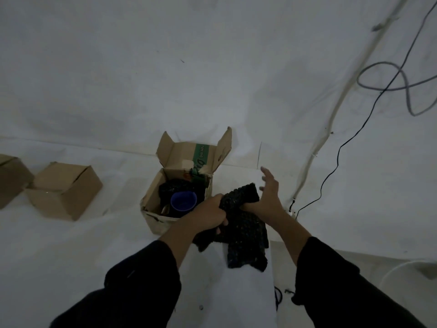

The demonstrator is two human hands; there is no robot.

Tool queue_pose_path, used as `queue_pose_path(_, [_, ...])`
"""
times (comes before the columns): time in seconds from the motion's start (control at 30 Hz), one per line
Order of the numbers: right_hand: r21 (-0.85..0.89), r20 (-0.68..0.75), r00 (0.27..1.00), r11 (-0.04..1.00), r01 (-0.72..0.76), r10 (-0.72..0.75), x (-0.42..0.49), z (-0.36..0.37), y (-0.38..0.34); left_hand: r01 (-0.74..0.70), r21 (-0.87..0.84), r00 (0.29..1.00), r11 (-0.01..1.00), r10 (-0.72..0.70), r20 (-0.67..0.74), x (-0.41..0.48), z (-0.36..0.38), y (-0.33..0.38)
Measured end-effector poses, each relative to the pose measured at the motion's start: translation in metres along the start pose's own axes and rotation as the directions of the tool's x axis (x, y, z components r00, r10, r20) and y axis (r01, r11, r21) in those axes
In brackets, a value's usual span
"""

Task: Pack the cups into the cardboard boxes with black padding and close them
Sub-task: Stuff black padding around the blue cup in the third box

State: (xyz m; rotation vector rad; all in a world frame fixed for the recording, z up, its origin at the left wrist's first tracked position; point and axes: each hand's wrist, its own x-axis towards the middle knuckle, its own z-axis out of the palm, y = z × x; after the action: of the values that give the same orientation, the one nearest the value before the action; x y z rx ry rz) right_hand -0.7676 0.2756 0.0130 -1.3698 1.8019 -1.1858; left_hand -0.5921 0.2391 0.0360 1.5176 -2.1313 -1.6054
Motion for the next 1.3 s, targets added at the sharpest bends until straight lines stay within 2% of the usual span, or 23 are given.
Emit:
queue_pose_path(0.03, [-0.154, 0.020, 0.991, 0.979, 0.135, -0.133, 0.001, -0.002, -0.003, -0.007, 0.054, 1.000, 0.998, 0.006, 0.026, -0.001, -0.006, 0.003])
queue_pose_path(0.1, [-0.449, 0.126, 0.924, 0.810, 0.377, -0.360, 0.003, -0.003, -0.010, -0.040, 0.140, 0.998, 0.989, 0.034, 0.045, -0.003, -0.018, 0.008])
queue_pose_path(0.17, [-0.575, 0.276, 0.844, 0.625, 0.528, -0.460, 0.006, -0.002, -0.019, -0.076, 0.183, 0.996, 0.980, 0.067, 0.054, -0.007, -0.029, 0.014])
queue_pose_path(0.2, [-0.584, 0.339, 0.823, 0.584, 0.563, -0.455, 0.007, 0.001, -0.023, -0.095, 0.199, 0.994, 0.975, 0.083, 0.065, -0.010, -0.036, 0.018])
queue_pose_path(0.23, [-0.570, 0.388, 0.817, 0.586, 0.576, -0.426, 0.009, 0.004, -0.028, -0.112, 0.215, 0.992, 0.970, 0.096, 0.082, -0.012, -0.043, 0.020])
queue_pose_path(0.3, [-0.494, 0.419, 0.837, 0.685, 0.536, -0.352, 0.010, 0.010, -0.040, -0.139, 0.244, 0.986, 0.960, 0.111, 0.122, -0.017, -0.059, 0.023])
queue_pose_path(0.37, [-0.441, 0.406, 0.872, 0.776, 0.450, -0.274, 0.013, 0.017, -0.048, -0.147, 0.235, 0.986, 0.961, 0.122, 0.115, -0.019, -0.076, 0.017])
queue_pose_path(0.5, [-0.364, 0.386, 0.897, 0.858, 0.362, -0.214, 0.014, 0.038, -0.061, -0.209, 0.203, 0.978, 0.956, 0.201, 0.063, -0.020, -0.115, 0.002])
queue_pose_path(0.63, [-0.311, 0.371, 0.909, 0.896, 0.316, -0.192, 0.020, 0.058, -0.080, -0.218, 0.274, 0.974, 0.937, 0.190, 0.127, -0.018, -0.151, -0.011])
queue_pose_path(0.8, [-0.328, 0.412, 0.898, 0.895, 0.302, -0.152, 0.027, 0.078, -0.081, -0.193, 0.318, 0.981, 0.928, 0.188, 0.045, -0.012, -0.185, -0.034])
queue_pose_path(0.87, [-0.346, 0.460, 0.877, 0.881, 0.324, -0.141, 0.028, 0.089, -0.081, -0.203, 0.403, 0.976, 0.892, 0.217, 0.012, -0.008, -0.191, -0.042])
queue_pose_path(0.97, [-0.395, 0.508, 0.856, 0.859, 0.327, -0.092, 0.029, 0.106, -0.084, -0.230, 0.662, 0.955, 0.713, 0.296, 0.013, 0.005, -0.193, -0.054])
queue_pose_path(1.07, [-0.464, 0.524, 0.852, 0.831, 0.308, -0.023, 0.026, 0.121, -0.083, -0.219, 0.859, 0.942, 0.462, 0.330, 0.063, 0.015, -0.191, -0.055])
queue_pose_path(1.23, [-0.525, 0.522, 0.848, 0.820, 0.230, 0.096, 0.021, 0.148, -0.085, -0.246, 0.968, 0.856, -0.048, 0.458, 0.241, 0.035, -0.182, -0.056])
queue_pose_path(1.27, [-0.527, 0.516, 0.850, 0.822, 0.216, 0.107, 0.020, 0.153, -0.084, -0.222, 0.965, 0.822, -0.139, 0.505, 0.261, 0.041, -0.179, -0.062])
queue_pose_path(1.3, [-0.527, 0.509, 0.853, 0.826, 0.201, 0.117, 0.019, 0.159, -0.085, -0.182, 0.968, 0.814, -0.175, 0.526, 0.248, 0.045, -0.177, -0.065])
